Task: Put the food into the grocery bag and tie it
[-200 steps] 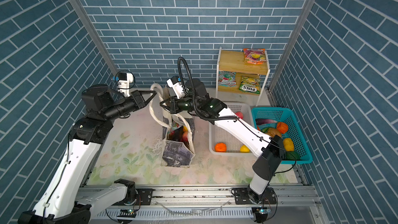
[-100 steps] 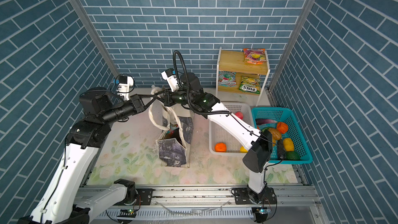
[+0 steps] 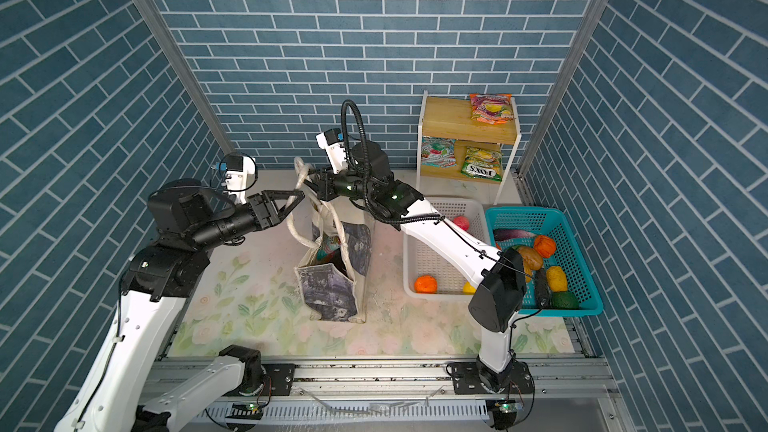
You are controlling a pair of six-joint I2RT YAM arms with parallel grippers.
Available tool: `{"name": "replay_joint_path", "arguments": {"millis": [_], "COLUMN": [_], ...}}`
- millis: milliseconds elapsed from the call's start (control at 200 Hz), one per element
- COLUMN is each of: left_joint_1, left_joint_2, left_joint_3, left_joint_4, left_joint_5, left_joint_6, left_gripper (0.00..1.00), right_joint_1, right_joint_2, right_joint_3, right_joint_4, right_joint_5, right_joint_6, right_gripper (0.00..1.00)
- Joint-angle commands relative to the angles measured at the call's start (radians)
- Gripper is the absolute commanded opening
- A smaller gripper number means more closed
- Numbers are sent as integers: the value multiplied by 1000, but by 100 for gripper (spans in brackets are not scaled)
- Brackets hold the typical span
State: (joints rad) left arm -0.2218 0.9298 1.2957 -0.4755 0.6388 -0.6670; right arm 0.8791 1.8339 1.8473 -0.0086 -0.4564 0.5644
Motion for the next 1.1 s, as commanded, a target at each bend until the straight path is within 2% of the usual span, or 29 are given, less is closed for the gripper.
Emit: {"name": "replay_joint_path", "arguments": {"millis": [0, 80, 130, 205, 270, 380, 525, 585, 695, 865, 1095], "left_joint_1": [8, 21, 35, 78, 139, 198, 199, 197, 194, 173, 122], "left_joint_2": [-64, -103, -125, -146, -150, -129, -75, -53, -21, -11, 21], "left_joint_3": [-29, -47, -59, -82, -118, -197, -267, -288, -333, -354, -357], "left_joint_4": [37, 58, 64, 76, 123, 268, 468, 532, 655, 715, 740], "left_joint_5": [-81, -116, -147, -171, -140, -67, -21, -15, 2, -5, -13], "left_joint_6": [2, -12, -32, -97, -183, -325, -471, -509, -584, -612, -611], "left_gripper": [71, 77, 77, 66, 58, 55, 53, 48, 48, 56, 56], "right_joint_1": [-5, -8, -8, -9, -9, -9, -8, -7, -4, 5, 17], "right_joint_2": [-60, -68, -73, -77, -81, -87, -85, -81, -71, -61, -51], "right_joint_3": [-11, -25, -31, -41, -49, -65, -83, -84, -83, -83, -84], "right_joint_4": [104, 110, 114, 115, 113, 116, 109, 103, 86, 55, 0], "right_joint_5": [18, 16, 14, 9, 3, -12, -39, -56, -83, -105, -126], "right_joint_6": [12, 12, 12, 12, 12, 12, 9, 12, 15, 5, -24], "right_gripper": [0, 0, 0, 0, 0, 0, 0, 0, 0, 0, 0]}}
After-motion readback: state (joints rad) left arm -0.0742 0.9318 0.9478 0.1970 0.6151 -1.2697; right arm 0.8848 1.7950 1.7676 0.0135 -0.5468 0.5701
